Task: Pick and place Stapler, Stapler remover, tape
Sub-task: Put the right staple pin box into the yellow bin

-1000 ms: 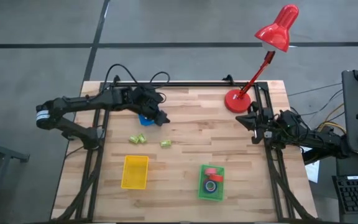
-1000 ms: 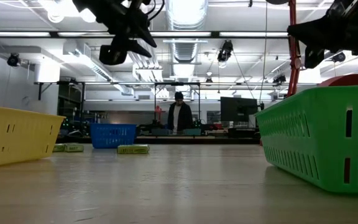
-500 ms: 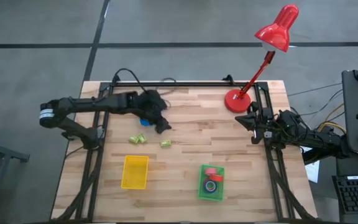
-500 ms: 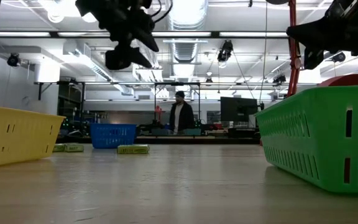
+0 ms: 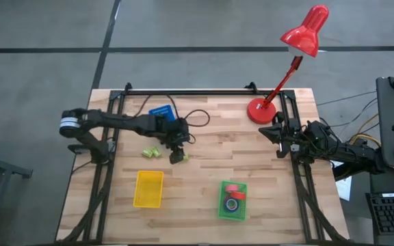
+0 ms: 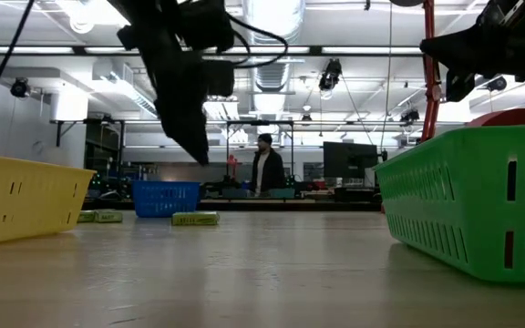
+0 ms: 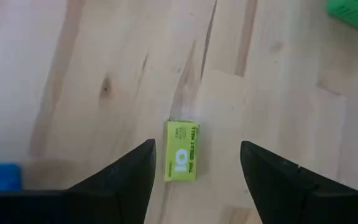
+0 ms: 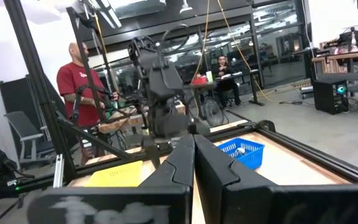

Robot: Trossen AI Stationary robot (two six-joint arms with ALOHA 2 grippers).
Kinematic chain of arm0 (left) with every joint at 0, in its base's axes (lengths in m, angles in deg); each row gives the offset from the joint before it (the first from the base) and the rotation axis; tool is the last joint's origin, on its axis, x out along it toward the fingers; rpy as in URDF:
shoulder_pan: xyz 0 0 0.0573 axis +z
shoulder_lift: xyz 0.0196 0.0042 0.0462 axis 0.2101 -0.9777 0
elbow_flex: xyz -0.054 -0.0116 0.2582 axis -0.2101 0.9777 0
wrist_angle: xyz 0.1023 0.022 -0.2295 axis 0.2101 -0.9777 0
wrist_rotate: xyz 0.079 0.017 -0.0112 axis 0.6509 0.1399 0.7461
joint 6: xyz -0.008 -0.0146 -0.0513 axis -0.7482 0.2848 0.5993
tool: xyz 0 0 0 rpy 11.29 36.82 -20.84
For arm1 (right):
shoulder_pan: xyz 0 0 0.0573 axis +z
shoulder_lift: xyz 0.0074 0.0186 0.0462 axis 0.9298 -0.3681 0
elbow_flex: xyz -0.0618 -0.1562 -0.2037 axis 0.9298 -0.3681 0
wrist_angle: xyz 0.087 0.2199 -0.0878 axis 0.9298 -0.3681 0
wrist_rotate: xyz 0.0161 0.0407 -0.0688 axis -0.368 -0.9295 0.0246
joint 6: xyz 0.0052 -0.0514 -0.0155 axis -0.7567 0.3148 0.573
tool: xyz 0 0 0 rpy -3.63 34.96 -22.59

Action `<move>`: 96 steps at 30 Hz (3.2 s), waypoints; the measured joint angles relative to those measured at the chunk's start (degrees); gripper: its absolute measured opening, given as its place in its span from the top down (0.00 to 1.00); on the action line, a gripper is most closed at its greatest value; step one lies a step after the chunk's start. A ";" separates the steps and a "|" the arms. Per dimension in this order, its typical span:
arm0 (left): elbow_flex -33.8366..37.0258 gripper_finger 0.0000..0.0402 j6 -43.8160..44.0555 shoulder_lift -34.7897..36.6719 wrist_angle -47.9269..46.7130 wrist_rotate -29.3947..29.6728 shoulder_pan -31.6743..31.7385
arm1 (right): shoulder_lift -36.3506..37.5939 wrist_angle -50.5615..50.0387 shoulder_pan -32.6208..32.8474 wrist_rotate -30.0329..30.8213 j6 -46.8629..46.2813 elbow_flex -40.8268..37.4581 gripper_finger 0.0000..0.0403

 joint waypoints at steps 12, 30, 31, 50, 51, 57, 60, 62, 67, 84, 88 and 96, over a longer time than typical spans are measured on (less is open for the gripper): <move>0.31 0.41 -2.12 -9.31 2.10 1.71 -1.77 | 0.00 0.00 -0.01 0.00 0.00 0.02 0.98; 0.52 0.42 -2.80 -11.69 4.40 4.94 -2.88 | 0.02 0.00 0.00 0.02 0.00 0.02 0.98; 0.52 0.42 -2.84 -11.67 4.39 4.94 -2.88 | 0.02 0.00 -0.02 0.02 0.00 0.02 0.98; 0.50 0.57 -2.86 -13.48 4.63 6.03 -2.88 | 0.02 0.00 -0.04 0.02 0.02 0.04 0.98; 0.50 0.60 -2.78 -13.50 4.63 6.16 -2.86 | 0.02 0.00 -0.04 0.02 0.00 0.04 0.98; 0.50 0.73 -2.53 -13.44 4.79 5.78 -2.88 | 0.02 0.00 -0.02 0.02 0.01 0.04 0.98; 0.50 0.72 -2.33 -13.21 4.68 5.56 -2.88 | 0.02 0.00 0.00 0.02 0.00 0.04 0.98; 0.57 0.69 -2.23 -12.65 3.86 4.68 -2.90 | 0.02 0.00 0.00 0.02 0.00 0.04 0.98; 0.13 0.66 -2.22 -8.85 -0.40 3.56 -2.96 | 0.02 0.00 0.00 0.02 0.00 0.04 0.98; 5.30 0.67 9.95 14.46 -16.76 -4.09 -10.47 | 0.00 0.00 0.00 0.02 0.02 0.04 0.98; 8.34 0.69 15.03 17.82 -16.76 -3.77 -15.74 | 0.00 0.00 0.00 0.02 0.01 0.04 0.98; 14.65 0.67 19.07 17.87 -14.45 -3.74 -22.26 | 0.00 0.00 0.00 0.02 0.02 0.04 0.98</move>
